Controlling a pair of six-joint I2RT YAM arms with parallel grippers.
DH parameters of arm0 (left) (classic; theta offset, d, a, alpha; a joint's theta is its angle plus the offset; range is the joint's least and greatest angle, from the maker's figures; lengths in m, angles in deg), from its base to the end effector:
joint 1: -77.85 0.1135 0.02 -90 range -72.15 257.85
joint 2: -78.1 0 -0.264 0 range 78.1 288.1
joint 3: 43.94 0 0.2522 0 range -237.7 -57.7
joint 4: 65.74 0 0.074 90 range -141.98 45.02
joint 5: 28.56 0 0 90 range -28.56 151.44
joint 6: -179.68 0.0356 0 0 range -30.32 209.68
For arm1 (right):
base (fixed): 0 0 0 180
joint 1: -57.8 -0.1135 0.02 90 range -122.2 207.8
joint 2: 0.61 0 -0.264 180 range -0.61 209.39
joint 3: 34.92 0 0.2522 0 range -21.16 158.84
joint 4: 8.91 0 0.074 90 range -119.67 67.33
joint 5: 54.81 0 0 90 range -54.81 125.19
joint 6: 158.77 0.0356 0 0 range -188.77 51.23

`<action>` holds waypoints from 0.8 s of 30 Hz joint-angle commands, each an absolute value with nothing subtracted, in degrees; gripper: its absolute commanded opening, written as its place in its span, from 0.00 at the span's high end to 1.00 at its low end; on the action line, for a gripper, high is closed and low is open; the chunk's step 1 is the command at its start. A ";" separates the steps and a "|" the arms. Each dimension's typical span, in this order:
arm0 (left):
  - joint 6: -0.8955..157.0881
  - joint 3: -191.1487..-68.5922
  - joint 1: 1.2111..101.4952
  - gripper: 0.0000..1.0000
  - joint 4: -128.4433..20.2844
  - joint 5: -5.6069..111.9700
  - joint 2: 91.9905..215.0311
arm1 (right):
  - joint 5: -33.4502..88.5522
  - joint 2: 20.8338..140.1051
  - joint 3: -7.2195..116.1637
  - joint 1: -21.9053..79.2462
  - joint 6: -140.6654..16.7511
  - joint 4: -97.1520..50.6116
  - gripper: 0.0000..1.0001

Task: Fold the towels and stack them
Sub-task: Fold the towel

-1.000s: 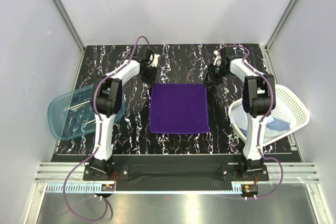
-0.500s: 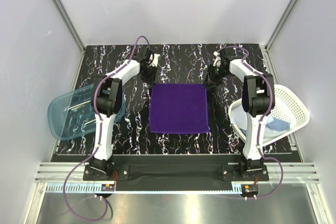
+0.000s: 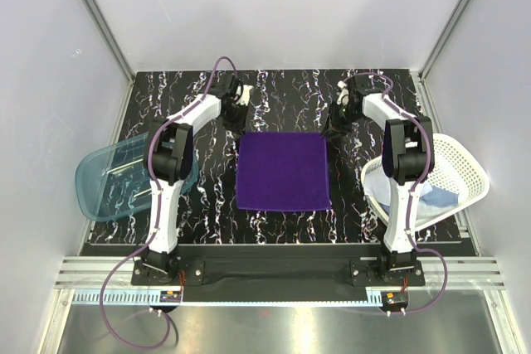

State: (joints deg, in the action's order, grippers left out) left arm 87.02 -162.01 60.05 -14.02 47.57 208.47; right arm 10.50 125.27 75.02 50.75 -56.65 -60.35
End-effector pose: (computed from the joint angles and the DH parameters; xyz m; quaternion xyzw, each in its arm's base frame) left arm 0.4591 -0.1564 0.1633 0.1543 0.9553 -0.1554 0.1987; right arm 0.4528 0.0710 0.1600 0.0005 0.9588 0.2386 0.1540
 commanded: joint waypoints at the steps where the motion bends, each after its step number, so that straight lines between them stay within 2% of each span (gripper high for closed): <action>1: 87.04 -163.96 60.27 0.99 -14.71 46.24 209.76 | 8.13 125.51 75.87 50.24 -55.94 -58.18 0.69; 3: 86.95 -164.05 60.27 0.99 -14.71 46.41 209.68 | 7.86 125.95 76.31 50.24 -55.85 -58.01 0.73; 7: 86.69 -164.22 60.19 1.00 -14.53 47.02 209.50 | 11.62 126.13 77.89 50.33 -55.94 -58.45 1.00; 24: 84.05 -165.80 61.15 1.00 -13.04 51.78 210.82 | 17.43 129.90 81.49 50.33 -57.78 -55.89 1.00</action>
